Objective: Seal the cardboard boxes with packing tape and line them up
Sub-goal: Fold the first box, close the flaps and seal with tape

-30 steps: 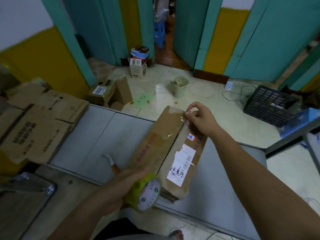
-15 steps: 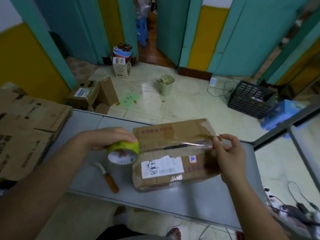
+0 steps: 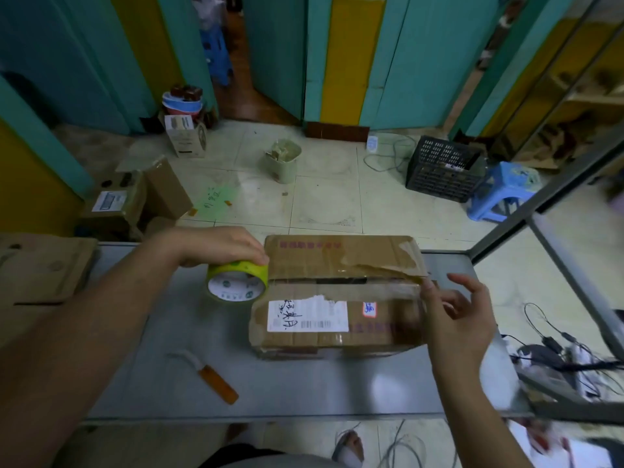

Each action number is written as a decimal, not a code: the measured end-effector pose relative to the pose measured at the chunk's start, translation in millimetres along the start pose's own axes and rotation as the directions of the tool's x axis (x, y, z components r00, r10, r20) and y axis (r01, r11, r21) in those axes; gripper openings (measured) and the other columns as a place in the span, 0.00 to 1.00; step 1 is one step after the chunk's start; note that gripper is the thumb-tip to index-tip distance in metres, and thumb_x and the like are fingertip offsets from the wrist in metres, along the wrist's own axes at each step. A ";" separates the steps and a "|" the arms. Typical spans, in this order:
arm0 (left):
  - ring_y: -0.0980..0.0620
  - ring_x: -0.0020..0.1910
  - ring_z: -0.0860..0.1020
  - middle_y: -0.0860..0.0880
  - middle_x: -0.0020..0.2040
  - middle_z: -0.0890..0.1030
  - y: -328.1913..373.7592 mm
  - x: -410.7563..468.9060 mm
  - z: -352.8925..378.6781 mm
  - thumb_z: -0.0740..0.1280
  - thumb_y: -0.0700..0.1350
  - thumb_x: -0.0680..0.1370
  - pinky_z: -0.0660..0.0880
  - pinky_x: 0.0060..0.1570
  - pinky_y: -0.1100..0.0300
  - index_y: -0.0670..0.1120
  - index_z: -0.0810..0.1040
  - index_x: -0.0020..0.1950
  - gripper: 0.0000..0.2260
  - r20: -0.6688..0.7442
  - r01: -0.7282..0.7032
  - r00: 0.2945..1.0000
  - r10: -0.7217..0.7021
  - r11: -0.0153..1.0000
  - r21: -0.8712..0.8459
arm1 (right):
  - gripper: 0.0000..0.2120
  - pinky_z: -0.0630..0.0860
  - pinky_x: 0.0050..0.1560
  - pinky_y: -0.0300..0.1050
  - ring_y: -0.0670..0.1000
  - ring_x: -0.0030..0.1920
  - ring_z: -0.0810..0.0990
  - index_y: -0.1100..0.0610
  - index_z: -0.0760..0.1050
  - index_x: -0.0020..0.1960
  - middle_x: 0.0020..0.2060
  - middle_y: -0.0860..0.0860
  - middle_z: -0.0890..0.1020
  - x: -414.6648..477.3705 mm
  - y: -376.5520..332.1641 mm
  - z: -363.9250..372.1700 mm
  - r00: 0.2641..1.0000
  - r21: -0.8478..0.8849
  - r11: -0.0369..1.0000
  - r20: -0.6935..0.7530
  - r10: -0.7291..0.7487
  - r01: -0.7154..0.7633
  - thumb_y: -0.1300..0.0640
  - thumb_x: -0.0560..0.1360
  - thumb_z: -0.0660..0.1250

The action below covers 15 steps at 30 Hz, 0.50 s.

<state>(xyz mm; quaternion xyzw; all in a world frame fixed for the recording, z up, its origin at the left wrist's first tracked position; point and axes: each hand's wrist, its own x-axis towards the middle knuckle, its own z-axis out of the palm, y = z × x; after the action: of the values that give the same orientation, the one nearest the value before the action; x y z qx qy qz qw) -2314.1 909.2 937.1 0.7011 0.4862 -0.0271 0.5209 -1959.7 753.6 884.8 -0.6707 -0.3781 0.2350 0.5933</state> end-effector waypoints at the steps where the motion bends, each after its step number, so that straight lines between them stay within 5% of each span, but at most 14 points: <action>1: 0.45 0.44 0.81 0.39 0.46 0.84 -0.6 -0.4 0.3 0.69 0.52 0.84 0.75 0.54 0.50 0.38 0.84 0.49 0.17 -0.003 0.004 1.000 -0.004 1.000 0.001 | 0.13 0.83 0.52 0.64 0.56 0.43 0.85 0.46 0.75 0.59 0.37 0.54 0.85 -0.6 -2.8 0.1 1.000 0.016 1.000 -0.001 0.005 -0.005 0.54 0.78 0.76; 8: 0.54 0.41 0.80 0.52 0.40 0.84 0.6 3.2 3.2 0.67 0.54 0.85 0.75 0.52 0.54 0.46 0.86 0.45 0.16 -0.027 0.064 0.998 -0.062 0.995 0.078 | 0.21 0.84 0.53 0.47 0.58 0.50 0.88 0.53 0.77 0.61 0.42 0.62 0.87 -20.4 -19.5 -2.8 0.957 0.499 0.829 0.003 0.292 -0.254 0.56 0.71 0.80; 11: 0.60 0.30 0.72 0.59 0.30 0.75 4.4 6.3 3.1 0.67 0.55 0.85 0.70 0.43 0.56 0.55 0.79 0.31 0.22 -0.031 0.058 0.998 -0.055 0.992 0.112 | 0.17 0.84 0.55 0.51 0.61 0.49 0.88 0.50 0.77 0.56 0.36 0.58 0.85 -28.5 -28.4 -0.9 0.985 0.495 0.861 -0.052 0.166 -0.119 0.56 0.71 0.80; 15: 0.59 0.28 0.68 0.58 0.29 0.69 6.1 2.3 -0.9 0.67 0.54 0.85 0.67 0.41 0.57 0.54 0.73 0.29 0.24 -0.014 0.041 0.999 -0.040 0.993 0.115 | 0.11 0.84 0.51 0.49 0.61 0.46 0.88 0.50 0.77 0.53 0.35 0.55 0.84 -12.3 -39.0 1.5 0.999 0.472 0.880 0.019 0.048 -0.051 0.59 0.77 0.77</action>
<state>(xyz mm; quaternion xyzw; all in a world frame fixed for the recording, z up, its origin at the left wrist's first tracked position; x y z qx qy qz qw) -2309.0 911.5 940.6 0.7200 0.5012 -0.0615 0.4761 -1977.2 745.3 920.8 -0.5147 -0.2944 0.3374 0.7311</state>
